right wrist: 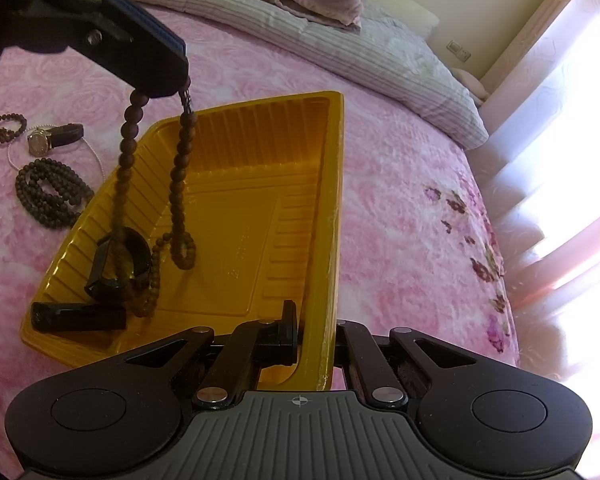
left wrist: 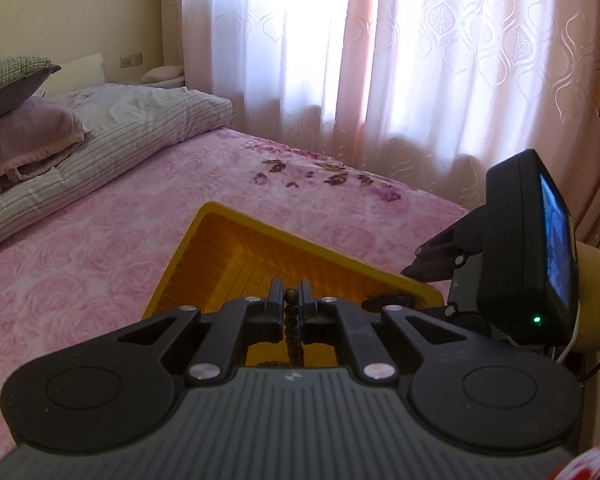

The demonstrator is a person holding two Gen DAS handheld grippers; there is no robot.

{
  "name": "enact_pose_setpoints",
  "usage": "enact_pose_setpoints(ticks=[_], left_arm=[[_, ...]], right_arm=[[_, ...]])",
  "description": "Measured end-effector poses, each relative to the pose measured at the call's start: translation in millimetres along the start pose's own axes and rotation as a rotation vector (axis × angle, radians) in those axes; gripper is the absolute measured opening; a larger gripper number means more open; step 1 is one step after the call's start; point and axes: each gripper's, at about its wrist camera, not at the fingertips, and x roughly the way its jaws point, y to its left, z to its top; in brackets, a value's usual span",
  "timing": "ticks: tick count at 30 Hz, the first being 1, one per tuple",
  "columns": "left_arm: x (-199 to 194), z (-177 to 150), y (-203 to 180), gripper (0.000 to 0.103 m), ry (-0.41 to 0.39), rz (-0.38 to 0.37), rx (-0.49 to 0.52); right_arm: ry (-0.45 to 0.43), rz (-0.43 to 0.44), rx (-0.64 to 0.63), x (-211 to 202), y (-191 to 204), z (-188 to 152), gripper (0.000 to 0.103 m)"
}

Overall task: Organize jewelry
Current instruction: 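Lower the bead necklace into the tray and open the left gripper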

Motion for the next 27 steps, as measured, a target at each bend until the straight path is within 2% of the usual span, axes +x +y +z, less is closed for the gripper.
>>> enact_pose_setpoints(ticks=[4, 7, 13, 20, 27], left_arm=[[4, 1, 3, 0.007, 0.005, 0.005, -0.005], [4, 3, 4, 0.018, 0.005, 0.015, -0.004], [-13, -7, 28, 0.023, -0.012, 0.068, -0.053], [-52, -59, 93, 0.031, -0.006, 0.242, -0.18], [-77, -138, 150, 0.034, 0.082, 0.444, -0.26]], right_arm=[[0.001, -0.002, -0.001, 0, 0, 0, 0.004], [0.001, -0.002, 0.001, 1, -1, 0, 0.004], [-0.003, -0.002, 0.0, 0, 1, -1, 0.004], [-0.004, -0.004, -0.002, -1, 2, -1, 0.004], [0.001, -0.007, -0.003, -1, 1, -3, 0.004]])
